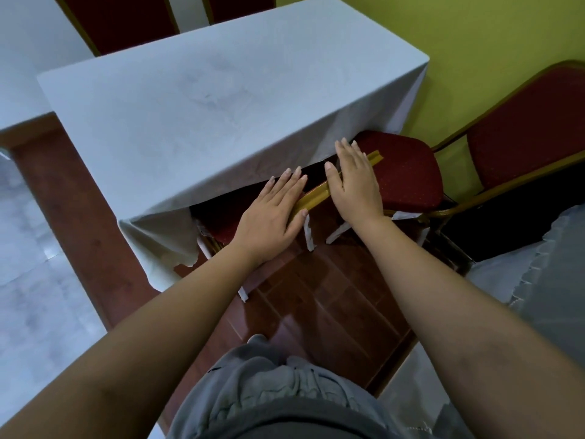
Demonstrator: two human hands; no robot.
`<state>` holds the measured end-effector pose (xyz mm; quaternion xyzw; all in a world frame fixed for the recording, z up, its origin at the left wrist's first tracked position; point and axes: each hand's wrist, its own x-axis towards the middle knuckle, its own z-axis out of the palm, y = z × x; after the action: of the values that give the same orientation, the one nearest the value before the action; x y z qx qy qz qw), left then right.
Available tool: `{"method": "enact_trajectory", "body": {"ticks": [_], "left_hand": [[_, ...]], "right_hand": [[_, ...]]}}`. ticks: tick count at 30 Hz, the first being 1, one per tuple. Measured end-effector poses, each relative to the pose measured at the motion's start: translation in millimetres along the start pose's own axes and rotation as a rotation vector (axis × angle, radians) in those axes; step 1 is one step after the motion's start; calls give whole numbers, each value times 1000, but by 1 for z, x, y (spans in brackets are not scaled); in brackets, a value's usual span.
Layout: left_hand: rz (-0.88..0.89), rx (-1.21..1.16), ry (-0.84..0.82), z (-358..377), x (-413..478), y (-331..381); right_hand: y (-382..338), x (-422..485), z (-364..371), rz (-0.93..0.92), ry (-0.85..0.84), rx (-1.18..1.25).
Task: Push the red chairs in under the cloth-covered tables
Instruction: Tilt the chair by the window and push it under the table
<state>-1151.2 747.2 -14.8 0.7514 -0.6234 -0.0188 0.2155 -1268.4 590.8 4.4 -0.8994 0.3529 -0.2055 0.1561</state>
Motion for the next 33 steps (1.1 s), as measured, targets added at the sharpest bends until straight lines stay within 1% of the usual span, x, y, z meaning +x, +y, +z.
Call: {"method": "enact_trajectory", "body": {"ticks": [6, 11, 18, 22, 27, 33], "left_hand": [[-35, -12, -38, 3, 12, 8], [-84, 17, -20, 5, 16, 13], [-270, 70, 31, 12, 27, 26], [-290, 129, 60, 12, 27, 27], [-306, 181, 94, 8, 28, 28], [-297, 202, 124, 4, 29, 27]], "right_hand": [[4, 1, -2, -22, -9, 21], [16, 4, -8, -107, -82, 41], [40, 17, -18, -208, -172, 45], [49, 29, -20, -256, -217, 35], [49, 33, -16, -332, -184, 77], [45, 36, -11, -329, -162, 81]]}}
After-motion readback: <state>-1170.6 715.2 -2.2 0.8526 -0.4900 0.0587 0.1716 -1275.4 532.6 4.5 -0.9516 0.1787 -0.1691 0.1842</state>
